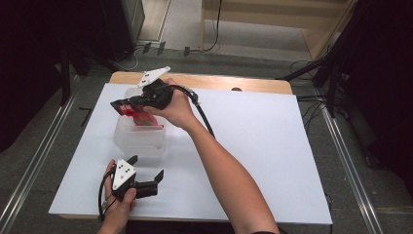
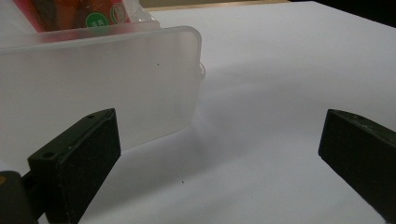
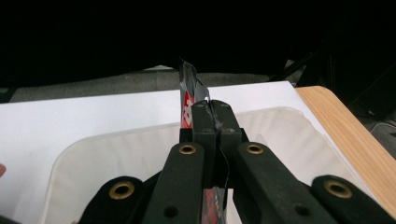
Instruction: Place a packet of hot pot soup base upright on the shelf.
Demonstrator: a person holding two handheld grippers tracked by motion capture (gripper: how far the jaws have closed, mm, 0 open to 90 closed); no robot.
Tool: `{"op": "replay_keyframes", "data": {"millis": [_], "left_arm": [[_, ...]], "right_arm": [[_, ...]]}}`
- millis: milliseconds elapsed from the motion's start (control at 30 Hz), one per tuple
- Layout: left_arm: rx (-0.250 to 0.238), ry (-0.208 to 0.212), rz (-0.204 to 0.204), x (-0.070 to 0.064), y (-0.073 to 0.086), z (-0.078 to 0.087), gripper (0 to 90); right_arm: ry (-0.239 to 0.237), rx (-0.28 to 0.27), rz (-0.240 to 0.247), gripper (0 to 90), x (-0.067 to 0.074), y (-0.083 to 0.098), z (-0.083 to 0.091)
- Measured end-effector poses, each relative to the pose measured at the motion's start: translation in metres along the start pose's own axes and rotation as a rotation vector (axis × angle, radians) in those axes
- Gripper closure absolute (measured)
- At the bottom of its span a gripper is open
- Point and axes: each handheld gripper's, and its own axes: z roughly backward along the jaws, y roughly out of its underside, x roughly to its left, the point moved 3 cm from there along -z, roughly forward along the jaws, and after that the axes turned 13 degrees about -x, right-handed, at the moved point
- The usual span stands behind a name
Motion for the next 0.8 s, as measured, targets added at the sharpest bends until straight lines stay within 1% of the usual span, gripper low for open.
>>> {"op": "replay_keyframes", "data": {"millis": [67, 100, 167, 300, 400, 433, 467, 633, 667, 733, 800], "left_arm": [[-0.001, 0.000, 0.001, 0.000, 0.000, 0.000, 0.0], [0.000, 0.000, -0.001, 0.000, 0.000, 0.000, 0.0], [0.001, 0.000, 0.000, 0.001, 0.000, 0.000, 0.0], [0.001, -0.002, -0.001, 0.001, 0.000, 0.000, 0.0], [0.002, -0.004, -0.002, 0.001, 0.000, 0.000, 0.0], [0.002, -0.004, -0.002, 0.001, 0.000, 0.000, 0.0], [0.001, -0.005, 0.000, 0.001, 0.000, 0.000, 0.0], [0.003, -0.007, 0.000, 0.001, 0.000, 0.000, 0.0], [0.003, -0.006, 0.000, 0.001, 0.000, 0.000, 0.0], [0.003, -0.008, 0.000, 0.001, 0.000, 0.000, 0.0], [0.003, -0.008, 0.000, 0.001, 0.000, -0.001, 0.0]], "right_arm": [[0.011, -0.021, -0.011, 90.0, -0.001, 0.000, -0.002], [0.018, -0.021, -0.020, 90.0, -0.002, 0.001, -0.002], [0.015, -0.028, -0.033, 90.0, -0.003, 0.002, -0.002], [0.009, 0.017, -0.030, 90.0, -0.003, 0.010, -0.001], [0.003, 0.016, -0.046, 88.8, -0.003, 0.015, 0.004], [0.002, 0.016, -0.056, 84.5, -0.003, 0.016, 0.006], [0.007, 0.010, -0.066, 78.4, -0.004, 0.017, 0.010], [0.030, -0.008, -0.101, 59.1, -0.006, 0.019, 0.028], [0.041, 0.001, -0.113, 55.5, -0.006, 0.019, 0.032], [0.059, 0.012, -0.114, 49.6, -0.007, 0.022, 0.041], [0.079, 0.006, -0.120, 44.1, -0.007, 0.025, 0.050]]}}
